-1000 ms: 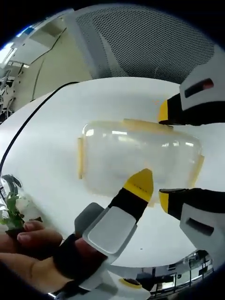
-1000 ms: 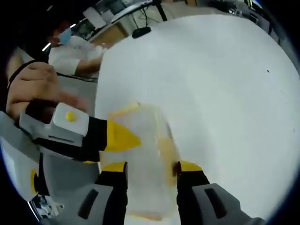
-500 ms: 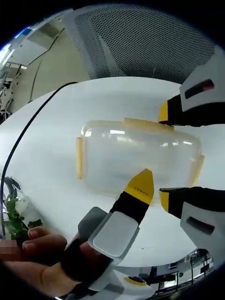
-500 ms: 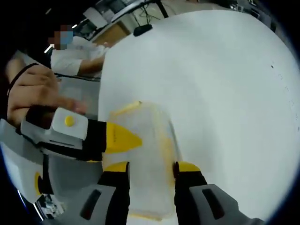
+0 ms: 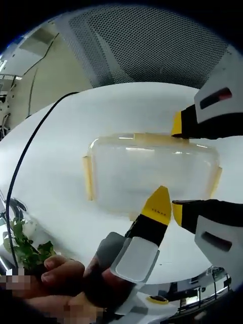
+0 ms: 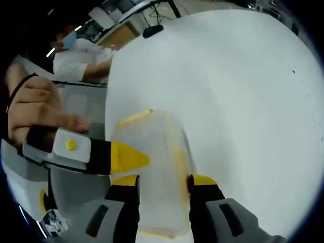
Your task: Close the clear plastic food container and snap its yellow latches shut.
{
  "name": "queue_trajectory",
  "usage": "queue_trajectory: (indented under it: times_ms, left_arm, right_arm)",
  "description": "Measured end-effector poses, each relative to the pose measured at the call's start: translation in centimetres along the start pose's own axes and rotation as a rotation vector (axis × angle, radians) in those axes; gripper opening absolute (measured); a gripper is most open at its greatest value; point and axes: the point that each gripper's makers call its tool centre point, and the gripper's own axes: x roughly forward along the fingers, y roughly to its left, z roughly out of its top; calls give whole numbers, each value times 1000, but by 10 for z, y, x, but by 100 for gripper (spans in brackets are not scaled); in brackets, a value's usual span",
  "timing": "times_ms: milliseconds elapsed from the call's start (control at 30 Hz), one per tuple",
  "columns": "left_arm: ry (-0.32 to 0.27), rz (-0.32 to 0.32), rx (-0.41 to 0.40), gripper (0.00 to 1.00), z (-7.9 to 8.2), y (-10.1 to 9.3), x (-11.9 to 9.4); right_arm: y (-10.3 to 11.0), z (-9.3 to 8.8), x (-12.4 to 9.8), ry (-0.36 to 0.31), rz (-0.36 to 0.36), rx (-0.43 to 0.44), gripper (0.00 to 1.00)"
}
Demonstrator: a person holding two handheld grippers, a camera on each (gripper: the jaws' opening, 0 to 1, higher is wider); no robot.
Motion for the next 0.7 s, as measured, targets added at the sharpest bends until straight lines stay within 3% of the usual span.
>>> queue_trajectory:
  times_ms: [700]
  left_arm:
    - [11, -11, 5, 48, -1, 3, -2]
  right_arm:
    - [1, 1, -3, -95, -21, -26, 40]
